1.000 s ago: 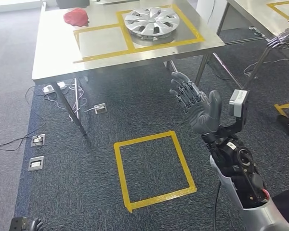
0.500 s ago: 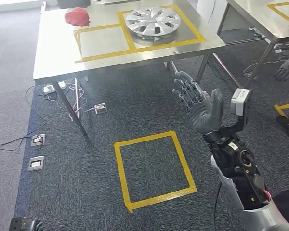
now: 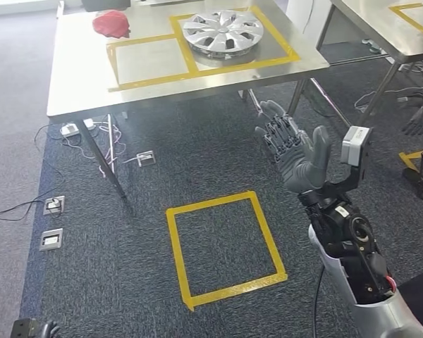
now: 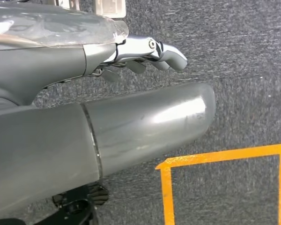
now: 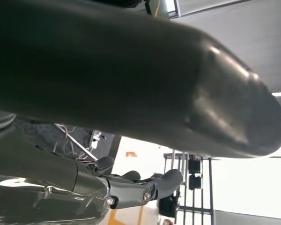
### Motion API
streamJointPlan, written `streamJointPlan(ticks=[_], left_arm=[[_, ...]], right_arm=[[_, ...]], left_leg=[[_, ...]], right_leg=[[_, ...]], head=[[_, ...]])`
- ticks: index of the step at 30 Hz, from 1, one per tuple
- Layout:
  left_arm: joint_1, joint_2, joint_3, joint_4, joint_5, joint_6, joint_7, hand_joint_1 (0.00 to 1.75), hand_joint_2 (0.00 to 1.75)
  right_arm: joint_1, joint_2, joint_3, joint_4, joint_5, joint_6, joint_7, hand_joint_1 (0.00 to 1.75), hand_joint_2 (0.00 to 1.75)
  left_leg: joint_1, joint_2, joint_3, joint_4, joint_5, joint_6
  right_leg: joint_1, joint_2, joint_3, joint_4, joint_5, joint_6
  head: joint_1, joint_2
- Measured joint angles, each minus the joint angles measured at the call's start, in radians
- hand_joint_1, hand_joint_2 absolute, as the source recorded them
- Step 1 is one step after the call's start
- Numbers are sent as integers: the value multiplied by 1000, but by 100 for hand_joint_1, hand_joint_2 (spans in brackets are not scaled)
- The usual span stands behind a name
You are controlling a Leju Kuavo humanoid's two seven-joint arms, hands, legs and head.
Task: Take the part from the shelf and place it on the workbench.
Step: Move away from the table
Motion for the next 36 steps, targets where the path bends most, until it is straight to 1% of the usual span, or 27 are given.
streamJointPlan(ticks=[1,3,4,5,6,8,9,10,11,14,15,16,18,19,20,21,22,24,25,26,28,30,31,32,34,35,36], left_arm=[[-1,0,0,0,1,0,0,0,0],[-2,-2,0,0,2,0,0,0,0],[-2,-2,0,0,2,0,0,0,0],[-1,-3,0,0,2,0,0,0,0],[-1,-4,0,0,2,0,0,0,0],[-1,-6,0,0,2,0,0,0,0],[-1,-6,0,0,2,0,0,0,0],[-1,-6,0,0,2,0,0,0,0],[0,-5,0,0,2,0,0,0,0],[0,-4,0,0,2,0,0,0,0],[-1,-4,0,0,2,0,0,0,0],[-2,-4,0,0,2,1,0,0,0],[-1,-5,0,0,2,2,0,0,0],[0,-5,0,0,2,3,0,0,0],[1,-5,0,0,2,3,1,0,0],[1,-5,0,0,2,4,2,0,0],[1,-5,0,0,2,4,2,0,0],[-1,-4,0,0,2,4,3,0,0],[-2,-4,0,0,2,5,3,0,0],[-4,-3,0,0,2,6,3,0,0],[-7,-4,0,0,2,7,4,0,0],[-8,-5,0,0,2,8,4,0,0],[-9,-5,0,0,2,9,4,0,0],[-9,-6,0,0,2,9,4,0,0],[-8,-7,0,0,2,10,5,0,0],[-7,-7,0,0,2,10,5,0,0],[-7,-8,0,0,2,10,6,0,0]], right_arm=[[-1,0,-2,1,-1,1,-2,0,0],[-2,0,-6,3,-6,1,-3,0,0],[0,0,-7,5,-8,1,-3,0,0],[1,0,-7,7,-10,1,-3,0,0],[2,0,-8,9,-11,1,-3,0,0],[1,0,-8,10,-12,1,-3,0,0],[0,0,-9,11,-12,1,-3,0,0],[-1,0,-9,12,-12,1,-3,0,0],[-1,0,-9,12,-12,1,-4,0,0],[-1,0,-10,13,-12,1,-4,0,0],[-2,0,-10,13,-12,1,-4,0,0],[-2,0,-10,13,-12,1,-4,0,0],[-3,0,-10,15,-12,1,-5,0,0],[-3,0,-10,17,-12,1,-6,0,0],[-3,0,-10,19,-12,1,-7,0,0],[-3,0,-10,22,-12,1,-9,0,0],[-5,0,-10,24,-12,1,-12,0,0],[-10,0,-10,28,-12,1,-18,0,0],[-13,0,-10,29,-12,1,-20,0,0],[-15,0,-10,31,-11,1,-21,0,0],[-18,-1,-10,34,-11,0,-22,0,0],[-20,-1,-11,36,-11,0,-23,0,0],[-22,-2,-12,37,-11,0,-24,0,0],[-25,-3,-12,38,-11,-1,-24,0,0],[-28,-3,-12,43,-11,-1,-24,0,0],[-28,-4,-13,45,-11,-2,-25,0,0],[-28,-4,-13,48,-11,-2,-25,0,0]], left_leg=[[5,1,8,-10,3,1],[6,3,14,-14,2,1],[8,4,14,-13,1,0],[9,4,15,-12,-2,-2],[12,4,17,-9,-5,-6],[18,4,21,2,-16,-18],[19,3,20,13,-23,-26],[17,3,18,22,-29,-34],[15,3,15,28,-33,-41],[19,7,13,34,-40,-56],[21,7,4,55,-55,-60],[22,6,-16,98,-82,-62],[21,2,-85,241,-150,-63],[20,0,-119,309,-173,-62],[20,-1,-141,346,-179,-60],[19,-1,-143,342,-164,-56],[18,-3,-125,296,-131,-50],[14,-14,-56,146,-61,-36],[11,-18,-30,90,-41,-32],[8,-21,-16,60,-35,-29],[4,-18,-12,49,-36,-25],[6,-14,-7,43,-34,-14],[7,-11,-4,40,-33,-9],[7,-8,-2,39,-34,-5],[3,-2,-1,39,-37,1],[1,0,0,40,-38,2],[0,2,2,40,-40,3]], right_leg=[[-1,0,-19,44,-25,4],[-7,0,-94,190,-88,12],[-11,0,-132,254,-107,17],[-15,0,-154,284,-105,22],[-19,0,-154,272,-82,26],[-28,-7,-103,141,3,36],[-30,-10,-75,73,35,38],[-31,-11,-57,26,53,35],[-30,-10,-51,7,57,29],[-26,0,-58,11,54,2],[-26,1,-58,10,56,-5],[-26,3,-57,8,57,-11],[-23,6,-57,8,57,-19],[-20,8,-57,8,56,-21],[-18,11,-57,8,56,-22],[-16,15,-56,8,55,-22],[-14,19,-55,8,55,-22],[-11,28,-53,8,53,-20],[-10,32,-54,9,52,-17],[-10,35,-54,9,50,-13],[-11,40,-55,7,49,-1],[-13,32,-57,21,35,11],[-14,24,-71,56,13,15],[-15,17,-96,115,-19,18],[-15,12,-166,262,-85,21],[-15,11,-190,311,-97,22],[-15,11,-196,319,-89,21]], head=[[4,0],[12,0],[16,0],[18,0],[20,0],[28,0],[35,0],[39,0],[39,0],[28,0],[23,0],[16,0],[2,0],[-3,0],[-6,0],[-7,0],[-8,0],[-9,0],[-9,0],[-9,0],[-8,0],[-5,0],[-1,0],[5,0],[16,0],[20,0],[23,0]])
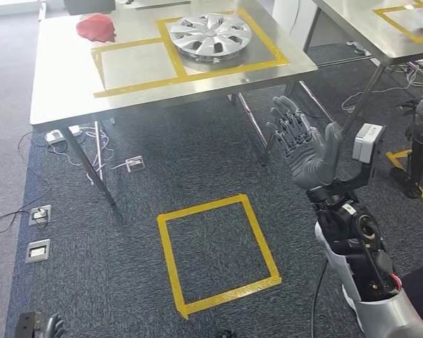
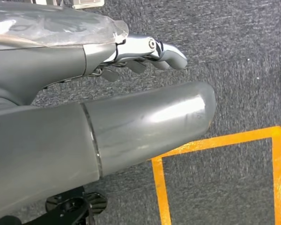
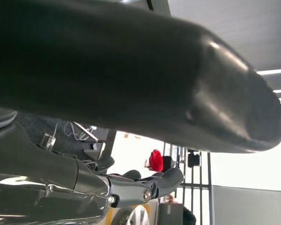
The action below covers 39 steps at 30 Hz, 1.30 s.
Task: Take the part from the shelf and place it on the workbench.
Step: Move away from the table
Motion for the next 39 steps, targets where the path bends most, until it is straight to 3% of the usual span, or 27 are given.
streamJointPlan(ticks=[1,3,5,8,10,13,14,15,16,19,21,24,26,28,29,30,31,32,34,35,37,39], left_arm=[[0,-1,0,0,0,0,0,0,0],[0,-2,0,0,0,0,0,0,0],[1,-3,0,0,1,0,0,0,0],[2,-3,0,0,2,1,0,0,0],[2,-2,0,0,3,1,-1,0,0],[4,-1,0,0,3,2,-1,0,0],[6,0,0,1,3,2,-1,0,0],[7,0,0,1,3,2,-1,0,0],[8,0,0,1,3,2,-2,0,0],[8,2,0,1,3,3,-2,0,0],[7,2,0,1,3,3,-2,0,0],[5,1,0,1,3,3,-2,0,0],[3,1,0,1,3,3,-2,0,0],[4,1,0,2,3,3,-2,0,0],[5,0,0,2,3,3,-2,0,0],[6,0,0,2,3,3,-2,0,0],[6,0,0,2,3,2,-2,0,0],[6,-1,0,3,3,2,-2,0,0],[5,-2,0,3,3,1,-2,0,0],[6,-3,0,3,3,1,-2,0,0],[7,-4,0,3,3,1,-2,0,0],[6,-4,0,3,3,0,-2,0,0]], right_arm=[[0,-1,0,2,0,0,0,0,0],[-2,-4,-2,3,0,0,-1,0,0],[-6,-5,-3,4,0,0,-1,0,0],[-7,-6,-4,5,0,-1,-3,0,0],[-9,-6,-5,5,0,-1,-4,0,0],[-9,-6,-5,8,0,-1,-4,0,0],[-8,-6,-5,9,0,-1,-4,0,0],[-8,-6,-5,10,0,-1,-4,0,0],[-8,-6,-5,11,0,-1,-4,0,0],[-9,-6,-6,12,0,-2,-4,0,0],[-11,-6,-7,12,0,-2,-5,0,0],[-10,-7,-11,12,0,-4,-7,0,0],[-10,-7,-15,12,0,-5,-8,0,0],[-8,-7,-18,12,0,-6,-9,0,0],[-5,-7,-20,12,0,-6,-9,0,0],[-3,-7,-20,12,0,-6,-9,0,0],[-1,-7,-21,12,0,-6,-8,0,0],[-1,-7,-21,12,0,-6,-8,0,0],[-2,-7,-24,12,0,-6,-8,0,0],[-3,-7,-26,11,0,-6,-8,0,0],[-3,-8,-28,11,0,-6,-9,0,0],[-2,-8,-29,11,0,-6,-8,0,0]], left_leg=[[-1,1,3,1,-2,0],[-4,4,12,2,-8,-2],[-8,7,14,5,-14,-8],[-11,16,13,7,-18,-19],[-9,11,1,41,-45,-31],[-2,-2,-89,229,-136,-48],[2,-3,-119,285,-152,-51],[5,-3,-134,309,-150,-55],[9,-3,-130,290,-127,-57],[19,-18,-40,91,-27,-64],[20,-30,-10,26,-11,-58],[17,-23,-8,23,-12,-36],[16,-15,-6,20,-11,-22],[10,-7,-5,20,-12,-13],[6,-3,-4,20,-13,-10],[2,0,-3,20,-14,-8],[-1,5,-1,20,-16,-6],[-5,9,2,20,-17,-4],[-12,19,10,20,-22,-4],[-15,23,12,21,-24,-6],[-18,35,13,21,-26,-11],[-18,43,15,23,-32,-20]], right_leg=[[1,-1,14,-34,28,-3],[5,-13,82,-178,106,-15],[13,-26,130,-286,144,-27],[15,-21,137,-309,145,-38],[8,-15,141,-317,149,-47],[4,-8,141,-320,151,-53],[4,-4,141,-320,151,-53],[3,0,141,-319,151,-52],[1,4,141,-318,150,-50],[-5,19,140,-310,143,-37],[-4,29,136,-305,140,-23],[-7,32,134,-302,136,-5],[-8,15,107,-233,93,2],[-8,1,42,-87,22,3],[-7,1,11,-22,-1,2],[-6,0,-6,12,-6,0],[-4,-1,-2,1,11,-5],[1,-5,22,-50,45,-12],[16,-30,93,-200,115,-35],[24,-42,117,-253,132,-44],[32,-48,131,-289,136,-54],[27,-32,133,-300,143,-57]], head=[[4,0],[11,0],[15,0],[12,0],[6,0],[-14,0],[-19,0],[-22,0],[-24,0],[-29,0],[-32,0],[-29,0],[-19,0],[-6,0],[0,0],[4,0],[8,0],[12,0],[19,0],[20,0],[19,0],[18,0]])
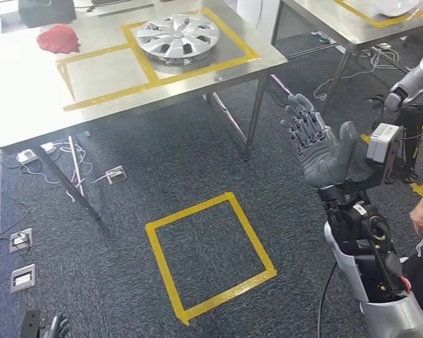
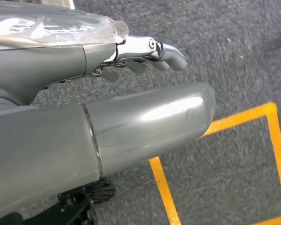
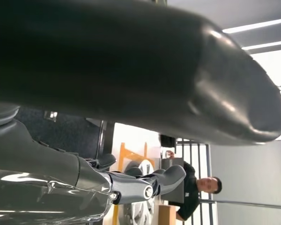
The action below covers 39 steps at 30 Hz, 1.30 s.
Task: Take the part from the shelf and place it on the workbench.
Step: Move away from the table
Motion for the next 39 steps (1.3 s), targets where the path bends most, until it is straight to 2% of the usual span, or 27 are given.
streamJointPlan(ticks=[2,3,5,6,7,8,10,12,14,15,16,18,20,21,22,23,25,26,27,28,30,32,34,36,37,38,39], left_arm=[[-3,1,0,0,0,0,0,0,0],[-3,2,0,0,0,0,0,0,0],[-1,3,0,0,1,0,0,0,0],[1,3,0,1,1,0,0,0,0],[2,2,0,1,2,0,0,0,0],[3,3,0,1,2,0,0,0,0],[2,3,0,1,3,0,0,0,0],[2,3,0,1,3,0,0,0,0],[1,2,0,1,3,0,0,0,0],[0,2,0,1,3,0,0,0,0],[-2,1,0,1,3,0,0,0,0],[-3,1,0,1,3,0,-1,0,0],[0,1,0,1,3,0,0,0,0],[1,1,0,1,3,0,0,0,0],[2,1,0,1,3,0,0,0,0],[2,1,0,1,3,0,0,0,0],[1,0,0,1,3,0,0,0,0],[1,0,0,1,4,0,0,0,0],[1,-1,0,1,4,0,0,0,0],[1,-2,0,1,4,0,0,0,0],[0,-4,0,1,4,0,-1,0,0],[-2,-4,0,1,4,0,-1,0,0],[-2,-3,0,1,4,0,-2,0,0],[2,-2,0,1,4,1,-2,0,0],[3,-2,0,1,4,1,-2,0,0],[4,-2,0,1,4,1,-2,0,0],[3,-1,0,1,4,1,-2,0,0]], right_arm=[[-2,0,0,-1,0,0,0,0,0],[-3,0,0,-1,0,0,0,0,0],[-2,0,1,-1,0,1,1,0,0],[0,0,1,0,0,1,2,0,0],[1,0,1,0,0,1,4,0,0],[1,0,1,0,0,1,5,0,0],[0,0,1,0,0,1,8,0,0],[-1,0,0,-1,0,1,10,0,0],[-1,0,-1,-1,1,1,11,0,0],[0,0,-2,-1,1,0,11,0,0],[0,0,-3,-1,2,0,11,0,0],[-2,0,-6,-1,2,0,11,0,0],[-1,0,-8,-1,2,0,11,0,0],[0,0,-9,-1,2,-1,11,0,0],[1,0,-9,-1,2,-1,11,0,0],[1,0,-10,-1,2,-1,11,0,0],[-1,0,-12,-1,2,-1,11,0,0],[-3,0,-13,-1,2,-1,12,0,0],[-6,0,-14,-1,2,-1,12,0,0],[-8,0,-14,-1,2,-1,12,0,0],[-10,0,-15,-1,2,-2,12,0,0],[-14,0,-15,-1,2,-2,12,0,0],[-20,0,-14,-1,2,-2,12,0,0],[-21,0,-13,1,2,-2,13,0,0],[-20,0,-13,1,2,-2,14,0,0],[-20,0,-13,2,2,-2,14,0,0],[-20,0,-13,2,2,-2,14,0,0]], left_leg=[[3,-18,-19,48,-35,-12],[7,-32,-44,104,-66,-18],[14,-44,-112,242,-127,-27],[18,-46,-134,285,-136,-31],[22,-46,-137,289,-125,-35],[26,-47,-121,250,-96,-39],[37,-66,-53,106,-27,-48],[41,-87,-10,15,2,-43],[37,-84,-8,7,2,-26],[36,-76,-7,6,3,-19],[36,-69,-7,4,5,-11],[35,-55,-6,2,6,2],[30,-40,-6,2,5,7],[27,-33,-5,2,4,9],[24,-25,-4,2,3,10],[21,-18,-3,2,2,10],[16,-5,3,2,-1,11],[14,2,5,2,-3,9],[11,8,6,2,-5,7],[10,16,6,1,-5,4],[9,28,7,-1,-8,-4],[10,6,-2,28,-31,-15],[13,-33,-53,138,-90,-22],[17,-46,-119,267,-139,-28],[19,-47,-135,293,-138,-30],[22,-47,-131,276,-117,-32],[25,-50,-107,221,-81,-35]], right_leg=[[-8,12,4,-13,10,-6],[-10,18,4,-16,13,-8],[-12,31,0,-17,14,-9],[-13,39,-1,-16,15,-8],[-15,47,-1,-16,15,-7],[-18,56,-1,-14,16,-3],[-23,73,-4,-6,13,8],[-25,90,-12,3,10,23],[-27,105,-16,3,13,35],[-28,105,-18,3,13,40],[-28,95,-23,15,4,45],[-27,59,-60,102,-47,51],[-26,36,-125,249,-113,54],[-26,33,-149,301,-129,54],[-25,31,-155,315,-125,51],[-24,29,-141,288,-102,46],[-13,5,-73,148,-34,27],[-5,-11,-41,81,-11,17],[2,-23,-21,37,0,9],[7,-27,-14,17,1,4],[6,-12,-12,7,5,-2],[-2,3,-8,-6,14,-10],[-6,17,-7,-12,20,-16],[-7,35,-10,-12,21,-18],[-7,44,-11,-11,21,-17],[-8,53,-11,-10,21,-16],[-10,63,-11,-8,21,-14]], head=[[-6,0],[-11,0],[-23,0],[-28,0],[-32,0],[-34,0],[-40,0],[-44,0],[-44,0],[-42,0],[-40,0],[-27,0],[-14,0],[-9,0],[-5,0],[0,0],[7,0],[9,0],[9,0],[8,0],[6,0],[2,0],[-8,0],[-20,0],[-25,0],[-29,0],[-32,0]])
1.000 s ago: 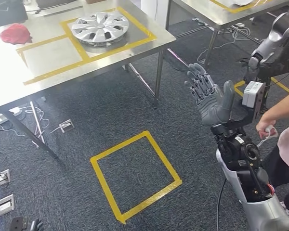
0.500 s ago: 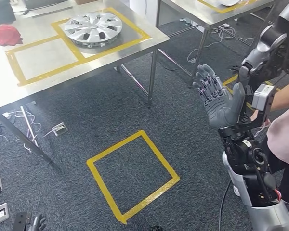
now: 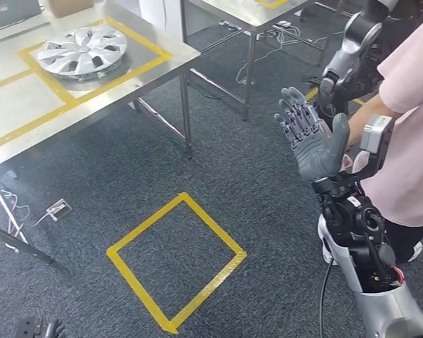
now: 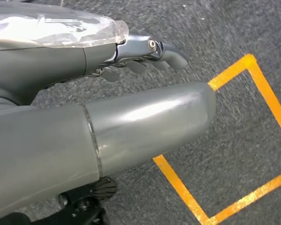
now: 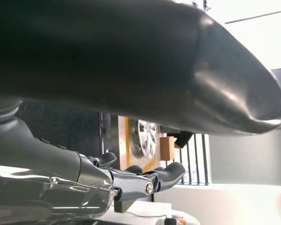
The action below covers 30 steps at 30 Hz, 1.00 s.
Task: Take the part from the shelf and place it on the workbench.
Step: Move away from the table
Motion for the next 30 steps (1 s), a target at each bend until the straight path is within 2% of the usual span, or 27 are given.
streamJointPlan(ticks=[2,3,4,6,8,9,11,12,13,14,15,16,17,18,19,21,22,23,24,26,27,28,29,30], left_arm=[[-1,1,0,0,0,0,0,0,0],[-1,1,0,0,0,1,0,0,0],[-1,1,0,0,0,1,0,0,0],[-3,-1,0,0,-1,1,0,0,0],[-6,-1,0,0,-1,2,0,0,0],[-7,-1,0,0,-1,3,0,0,0],[-6,-1,0,0,-1,4,0,0,0],[-4,-2,0,0,-1,4,0,0,0],[-3,-2,0,0,-1,4,0,0,0],[-2,-2,0,0,-1,4,0,0,0],[-2,-2,0,0,-1,4,0,0,0],[-2,-2,0,0,-1,4,0,0,0],[-3,-2,0,0,-1,4,0,0,0],[-3,-2,0,0,-1,5,-1,0,0],[-3,-2,0,0,-1,6,-1,0,0],[-4,-3,0,0,-1,7,-1,0,0],[-5,-3,0,0,-1,7,-1,0,0],[-6,-3,0,0,-1,7,-1,0,0],[-7,-3,0,0,-1,7,-2,0,0],[-4,-2,0,0,-1,7,-2,0,0],[-2,-2,0,0,0,7,-2,0,0],[1,-2,0,0,0,7,-2,0,0],[3,-2,0,0,0,7,-2,0,0],[3,-2,0,0,0,7,-2,0,0]], right_arm=[[-2,0,0,0,0,0,0,0,0],[-2,0,0,0,0,0,0,0,0],[-3,0,0,0,0,0,0,0,0],[-4,0,-1,0,0,0,0,0,0],[-4,0,-2,0,0,-1,0,0,0],[-6,0,-2,0,0,-1,-1,0,0],[-7,0,-2,0,0,-1,-1,0,0],[-6,0,-2,1,0,0,-1,0,0],[-4,0,-2,2,0,0,-1,0,0],[-3,0,-2,3,0,0,-1,0,0],[-2,0,-2,4,0,0,-1,0,0],[-3,0,-2,4,0,0,-2,0,0],[-4,0,-2,4,0,0,-3,0,0],[-6,0,-2,4,0,1,-3,0,0],[-7,0,-2,4,0,2,-4,0,0],[-9,0,-2,5,0,4,-4,0,0],[-9,0,-2,4,0,4,-4,0,0],[-10,0,-2,4,0,5,-4,0,0],[-13,0,-1,4,0,5,-4,0,0],[-16,0,0,5,0,6,-4,0,0],[-16,0,1,5,0,6,-4,0,0],[-15,0,1,6,0,6,-4,0,0],[-14,0,2,7,0,6,-3,0,0],[-14,0,2,7,0,6,-3,0,0]], left_leg=[[8,-25,64,-143,66,-3],[11,-36,85,-189,81,-1],[11,-42,95,-210,84,3],[8,-30,96,-212,85,17],[8,-16,98,-217,88,30],[9,-8,99,-220,90,35],[7,7,99,-220,89,41],[5,16,99,-220,88,43],[4,24,100,-220,87,43],[4,31,102,-220,85,43],[3,39,105,-220,83,41],[3,46,109,-220,81,39],[1,52,113,-220,78,36],[-1,58,115,-220,76,32],[-3,65,117,-220,74,28],[-7,81,120,-224,73,19],[-6,83,122,-224,69,14],[-5,71,119,-213,59,9],[-4,53,106,-181,37,5],[-2,13,43,-53,-26,2],[-2,6,5,18,-52,1],[-2,3,-22,64,-61,1],[-2,2,-31,72,-49,1],[-2,1,-21,38,-19,2]], right_leg=[[-1,19,-4,10,-4,8],[-1,27,-8,15,-6,14],[0,35,-11,18,-6,20],[-2,49,-16,17,-3,32],[-4,32,-26,41,-20,42],[-4,14,-44,83,-44,47],[-6,-22,-105,219,-112,54],[-8,-28,-135,284,-136,57],[-9,-32,-152,318,-143,58],[-10,-34,-149,314,-130,57],[-9,-38,-126,267,-99,55],[-8,-48,-88,192,-60,50],[-3,-64,-51,120,-34,45],[2,-78,-24,64,-16,39],[7,-86,-11,33,-11,34],[11,-77,-12,22,-13,23],[9,-68,-10,18,-10,18],[6,-61,-8,12,-7,11],[4,-53,-6,7,-3,5],[3,-38,-6,3,1,-3],[3,-28,-7,3,1,-4],[3,-18,-7,4,1,-5],[4,-8,-7,4,1,-5],[3,2,-6,5,1,-5]], head=[[-7,0],[-9,0],[-9,0],[-7,0],[-1,0],[5,0],[19,0],[24,0],[27,0],[31,0],[36,0],[40,0],[43,0],[44,0],[44,0],[40,0],[38,0],[34,0],[30,0],[18,0],[13,0],[8,0],[3,0],[-1,0]])
